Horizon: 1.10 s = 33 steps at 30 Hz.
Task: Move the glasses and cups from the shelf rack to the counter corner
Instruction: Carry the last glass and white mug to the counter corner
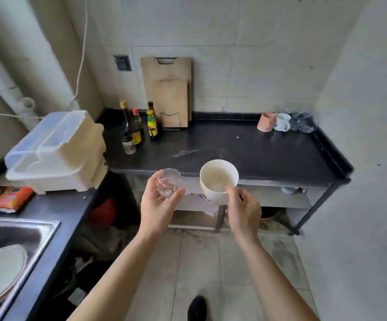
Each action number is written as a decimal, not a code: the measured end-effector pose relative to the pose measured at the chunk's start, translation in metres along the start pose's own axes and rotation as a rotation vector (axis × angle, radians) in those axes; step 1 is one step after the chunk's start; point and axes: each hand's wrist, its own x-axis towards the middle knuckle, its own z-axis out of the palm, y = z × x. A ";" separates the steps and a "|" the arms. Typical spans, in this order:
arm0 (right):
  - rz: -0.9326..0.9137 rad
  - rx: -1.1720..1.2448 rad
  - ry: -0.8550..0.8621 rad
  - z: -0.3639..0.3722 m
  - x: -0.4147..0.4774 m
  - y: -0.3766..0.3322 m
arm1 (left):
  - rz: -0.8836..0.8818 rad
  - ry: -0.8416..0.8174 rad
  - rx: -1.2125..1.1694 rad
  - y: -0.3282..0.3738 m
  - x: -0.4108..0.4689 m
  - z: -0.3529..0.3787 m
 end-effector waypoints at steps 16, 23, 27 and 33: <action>0.070 0.036 0.537 -0.138 0.275 -0.005 | 0.042 -0.586 -0.079 0.037 0.189 0.341; 0.167 0.028 0.446 -0.180 0.414 0.044 | -0.010 -0.596 0.023 0.014 0.240 0.478; 0.205 -0.012 0.354 -0.198 0.500 0.063 | -0.079 -0.508 0.100 0.006 0.269 0.552; 0.278 -0.137 0.197 -0.211 0.605 0.098 | -0.166 -0.439 0.186 -0.015 0.306 0.641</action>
